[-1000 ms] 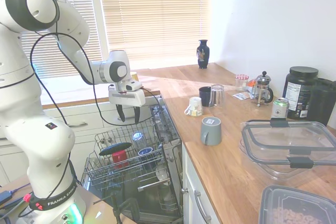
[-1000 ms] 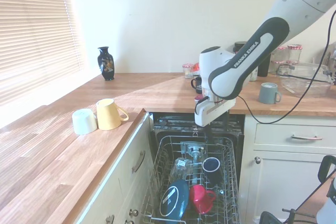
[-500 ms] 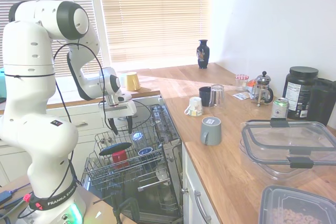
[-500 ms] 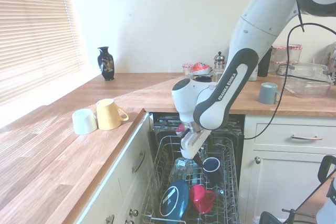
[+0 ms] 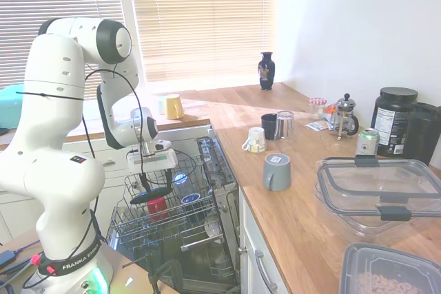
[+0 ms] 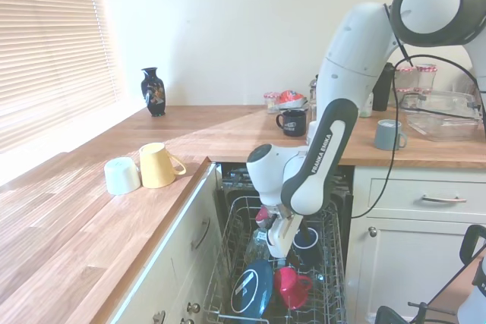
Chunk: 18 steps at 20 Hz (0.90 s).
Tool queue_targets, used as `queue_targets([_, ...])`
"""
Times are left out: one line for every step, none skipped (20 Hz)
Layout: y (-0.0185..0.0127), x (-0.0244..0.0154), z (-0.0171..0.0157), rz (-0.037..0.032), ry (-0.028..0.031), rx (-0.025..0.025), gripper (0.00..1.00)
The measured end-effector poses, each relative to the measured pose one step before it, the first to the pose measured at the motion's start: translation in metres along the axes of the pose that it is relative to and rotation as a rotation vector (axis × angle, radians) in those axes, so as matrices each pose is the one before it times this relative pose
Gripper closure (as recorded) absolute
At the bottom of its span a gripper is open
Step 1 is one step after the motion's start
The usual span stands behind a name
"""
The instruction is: Unload the red mug from the dishwasher
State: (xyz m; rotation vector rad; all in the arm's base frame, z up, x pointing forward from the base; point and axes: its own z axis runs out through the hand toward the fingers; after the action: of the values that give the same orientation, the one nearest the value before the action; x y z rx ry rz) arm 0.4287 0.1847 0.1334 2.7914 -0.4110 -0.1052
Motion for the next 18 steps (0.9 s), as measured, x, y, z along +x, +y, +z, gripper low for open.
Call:
queue_targets([-0.00320, -0.00042, 0.00267, -0.01589, -0.00098, -0.00336, 0.00])
queue_targets([-0.00354, -0.00033, 0.00227, -0.01183, 0.00288, -0.00292, 0.00])
queue_targets([-0.00436, -0.00096, 0.00154, -0.01206, 0.00574, 0.00140, 0.00])
queue_targets([-0.00474, -0.00147, 0.00157, -0.01537, 0.00736, -0.00074, 0.00])
queue_targets([-0.00520, -0.00209, 0.00165, -0.01614, 0.00578, -0.00319, 0.00])
queue_targets([-0.00437, -0.00120, 0.00175, -0.01058, 0.00327, -0.00270, 0.00])
queue_targets([-0.00415, -0.00075, 0.00243, -0.00837, 0.00097, -0.00216, 0.00])
queue_targets([-0.00309, -0.00034, 0.00352, -0.00669, -0.00075, -0.00329, 0.00])
queue_targets([-0.00172, -0.00011, 0.00519, -0.00421, -0.00399, -0.00592, 0.00])
queue_targets([-0.00058, 0.00033, 0.00551, -0.00300, -0.00484, -0.00494, 0.00])
queue_targets([-0.00027, 0.00064, 0.00493, -0.00393, -0.00465, -0.00300, 0.00])
queue_targets([0.00012, 0.00086, 0.00448, -0.00451, -0.00379, -0.00269, 0.00])
queue_targets([0.00013, 0.00185, 0.00380, -0.00369, -0.00188, -0.00194, 0.00])
queue_targets([0.00006, 0.00228, 0.00342, -0.00181, 0.00072, 0.00048, 0.00])
queue_targets([-0.00010, 0.00257, 0.00333, 0.00098, 0.00501, 0.00535, 0.00])
queue_targets([-0.00012, 0.00116, 0.00463, 0.00093, 0.00000, 0.00329, 0.00])
queue_targets([-0.00049, -0.00091, 0.00546, -0.00122, -0.00442, -0.00008, 0.00])
queue_targets([-0.00122, -0.00122, 0.00577, -0.00239, -0.00423, 0.00164, 0.00])
